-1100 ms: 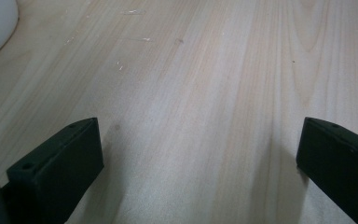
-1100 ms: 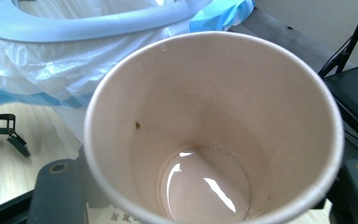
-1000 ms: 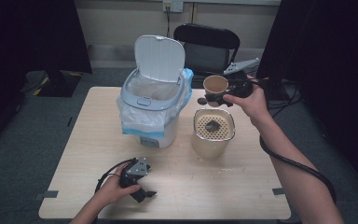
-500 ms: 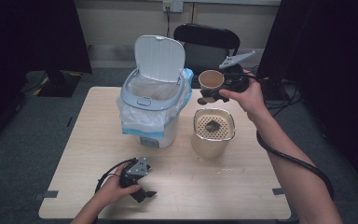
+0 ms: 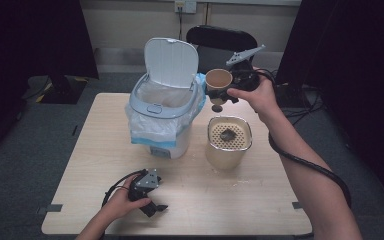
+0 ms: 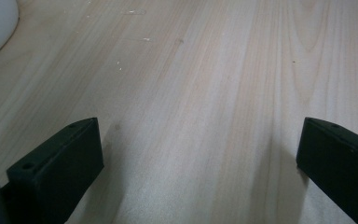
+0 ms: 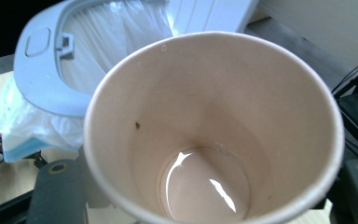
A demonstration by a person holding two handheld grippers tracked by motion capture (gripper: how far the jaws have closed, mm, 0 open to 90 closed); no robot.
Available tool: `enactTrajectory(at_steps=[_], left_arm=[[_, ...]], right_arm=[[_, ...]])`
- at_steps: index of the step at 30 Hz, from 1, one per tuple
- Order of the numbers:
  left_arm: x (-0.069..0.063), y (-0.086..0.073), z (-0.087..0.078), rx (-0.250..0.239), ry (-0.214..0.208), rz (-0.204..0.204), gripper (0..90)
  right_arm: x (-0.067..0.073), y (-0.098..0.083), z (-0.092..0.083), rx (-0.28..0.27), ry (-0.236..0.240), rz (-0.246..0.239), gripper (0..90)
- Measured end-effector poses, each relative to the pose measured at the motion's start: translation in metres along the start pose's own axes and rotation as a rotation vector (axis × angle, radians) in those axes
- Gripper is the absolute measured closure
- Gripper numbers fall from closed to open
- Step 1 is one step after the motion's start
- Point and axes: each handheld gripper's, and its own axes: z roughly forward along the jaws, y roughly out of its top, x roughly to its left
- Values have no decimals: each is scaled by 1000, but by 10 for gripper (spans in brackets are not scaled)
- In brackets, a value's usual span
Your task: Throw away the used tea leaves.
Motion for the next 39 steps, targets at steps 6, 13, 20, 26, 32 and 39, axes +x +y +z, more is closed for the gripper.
enactTrajectory(at_steps=[6,13,20,26,32,39], left_arm=[[0,0,0,1,1,1,0],[0,0,0,1,1,1,0],[0,0,0,0,-3,-5,0],[0,0,0,0,-3,-5,0],[0,0,0,5,-1,-4,0],[0,0,0,0,-3,-5,0]], right_arm=[[5,12,2,-1,7,-17,263],[7,24,1,-11,8,-25,262],[8,35,3,-28,18,-21,262],[13,46,12,-24,25,-21,262],[20,58,22,-32,37,-35,261],[27,63,37,-25,55,-40,260]])
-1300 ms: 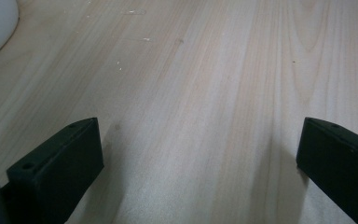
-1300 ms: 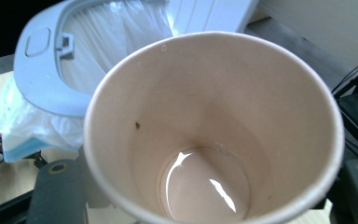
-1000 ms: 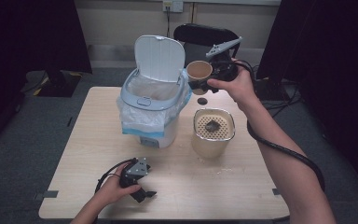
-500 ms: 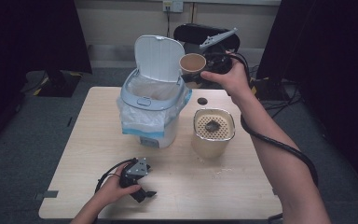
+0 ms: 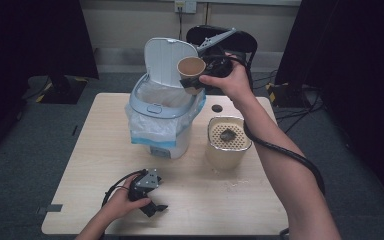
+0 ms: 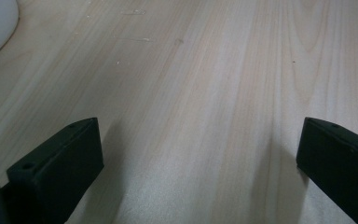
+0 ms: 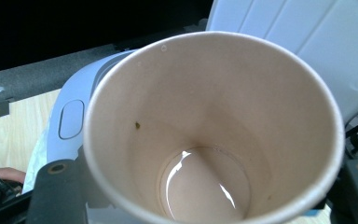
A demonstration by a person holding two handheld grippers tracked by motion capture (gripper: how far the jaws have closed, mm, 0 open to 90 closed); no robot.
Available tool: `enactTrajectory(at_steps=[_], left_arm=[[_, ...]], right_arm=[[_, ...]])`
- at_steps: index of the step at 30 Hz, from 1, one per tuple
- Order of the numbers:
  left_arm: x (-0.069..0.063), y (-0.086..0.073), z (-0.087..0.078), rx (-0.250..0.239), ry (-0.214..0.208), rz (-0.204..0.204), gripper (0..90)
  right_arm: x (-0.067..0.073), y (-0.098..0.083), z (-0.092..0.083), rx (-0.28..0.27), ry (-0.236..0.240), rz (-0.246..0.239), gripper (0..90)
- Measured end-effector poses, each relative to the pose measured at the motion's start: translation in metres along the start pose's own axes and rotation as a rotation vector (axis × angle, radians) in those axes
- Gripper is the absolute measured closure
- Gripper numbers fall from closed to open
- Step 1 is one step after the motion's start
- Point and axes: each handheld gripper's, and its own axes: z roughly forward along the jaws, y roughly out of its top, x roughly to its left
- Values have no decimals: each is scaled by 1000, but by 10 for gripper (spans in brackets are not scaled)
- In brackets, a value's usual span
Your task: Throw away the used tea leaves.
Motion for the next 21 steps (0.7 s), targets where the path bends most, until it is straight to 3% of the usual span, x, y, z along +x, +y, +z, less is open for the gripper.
enactTrajectory(at_steps=[21], left_arm=[[0,0,0,1,0,0,0]], right_arm=[[8,7,34,-12,32,10,258]])
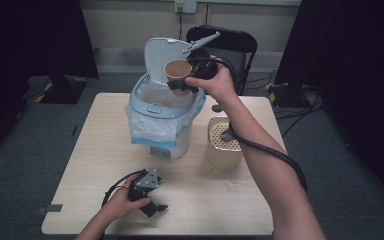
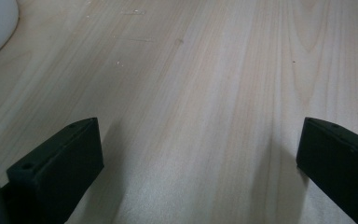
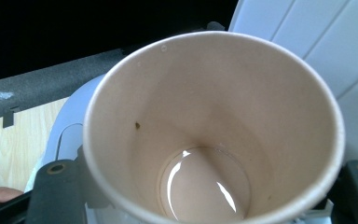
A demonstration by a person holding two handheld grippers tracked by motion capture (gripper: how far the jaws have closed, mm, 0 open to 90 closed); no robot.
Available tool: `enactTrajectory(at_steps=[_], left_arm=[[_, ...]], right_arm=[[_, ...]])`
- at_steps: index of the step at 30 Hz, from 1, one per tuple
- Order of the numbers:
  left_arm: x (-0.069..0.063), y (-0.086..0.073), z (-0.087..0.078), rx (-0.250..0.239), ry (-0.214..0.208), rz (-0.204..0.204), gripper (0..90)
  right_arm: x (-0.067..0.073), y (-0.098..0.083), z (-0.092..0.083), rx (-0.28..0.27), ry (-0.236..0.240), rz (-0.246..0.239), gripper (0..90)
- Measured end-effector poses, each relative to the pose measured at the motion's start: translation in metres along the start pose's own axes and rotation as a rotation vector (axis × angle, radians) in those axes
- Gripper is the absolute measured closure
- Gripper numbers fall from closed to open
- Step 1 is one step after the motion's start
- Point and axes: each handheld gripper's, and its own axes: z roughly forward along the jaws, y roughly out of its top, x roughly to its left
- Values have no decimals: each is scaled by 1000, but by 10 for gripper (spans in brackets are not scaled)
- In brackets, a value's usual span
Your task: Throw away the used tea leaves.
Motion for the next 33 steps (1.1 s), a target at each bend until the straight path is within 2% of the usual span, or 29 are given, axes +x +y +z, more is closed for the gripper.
enactTrajectory(at_steps=[15,16,17,18,19,20,24,33], left_arm=[[0,0,0,-1,1,0,0],[0,0,0,-1,1,0,0],[0,0,0,-1,1,0,0],[0,0,0,-1,0,0,0],[0,0,0,-1,0,-1,0],[0,0,0,-1,0,-1,0],[0,0,0,-1,1,0,0],[0,0,0,-1,0,-1,0]], right_arm=[[1,-4,26,-14,9,-1,247],[1,-5,28,-26,22,6,239],[0,-6,30,-52,48,29,182],[0,-7,32,-49,69,47,125],[0,-7,32,-43,68,48,131],[1,-8,32,-43,67,38,156],[4,-8,26,-19,65,0,140],[4,-20,4,0,64,-10,141]])
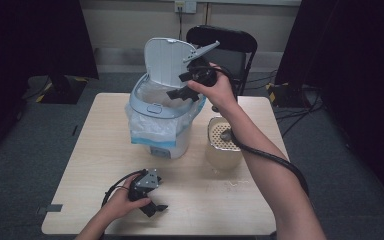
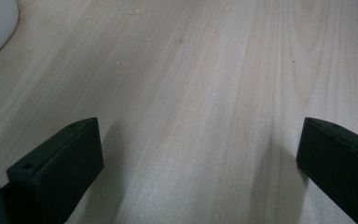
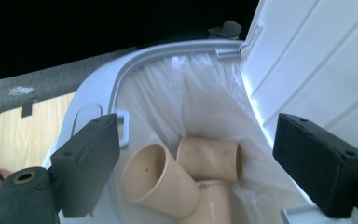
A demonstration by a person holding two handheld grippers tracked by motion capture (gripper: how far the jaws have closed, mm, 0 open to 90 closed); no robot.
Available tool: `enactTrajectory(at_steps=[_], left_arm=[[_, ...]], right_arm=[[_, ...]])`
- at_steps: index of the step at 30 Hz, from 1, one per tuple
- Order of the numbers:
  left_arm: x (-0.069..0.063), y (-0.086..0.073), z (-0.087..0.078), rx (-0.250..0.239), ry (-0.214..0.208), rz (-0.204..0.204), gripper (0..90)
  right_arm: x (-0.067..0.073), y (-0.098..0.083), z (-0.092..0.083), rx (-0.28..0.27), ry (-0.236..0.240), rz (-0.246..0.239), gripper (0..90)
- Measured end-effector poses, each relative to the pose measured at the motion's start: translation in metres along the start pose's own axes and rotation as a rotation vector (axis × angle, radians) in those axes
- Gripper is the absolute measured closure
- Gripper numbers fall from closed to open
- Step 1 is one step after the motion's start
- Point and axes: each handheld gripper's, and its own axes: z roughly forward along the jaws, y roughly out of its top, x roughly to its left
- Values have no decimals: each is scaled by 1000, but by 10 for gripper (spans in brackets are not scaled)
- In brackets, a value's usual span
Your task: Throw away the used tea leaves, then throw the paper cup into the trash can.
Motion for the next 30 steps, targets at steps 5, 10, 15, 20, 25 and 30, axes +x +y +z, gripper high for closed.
enactTrajectory(at_steps=[5,10,15,20,25,30], left_arm=[[0,0,0,0,2,4,0],[0,0,0,0,2,5,0],[0,0,0,1,3,7,0],[0,0,0,1,3,6,0],[0,0,0,0,3,6,0],[0,0,-1,5,8,6,0]], right_arm=[[-2,-7,-14,16,-14,-1,142],[-9,-17,-26,19,-40,13,143],[-15,-25,-34,22,-61,30,143],[-20,-29,-35,33,-77,41,143],[-28,-30,-32,27,-98,57,143],[-38,-28,-26,0,-97,69,144]])
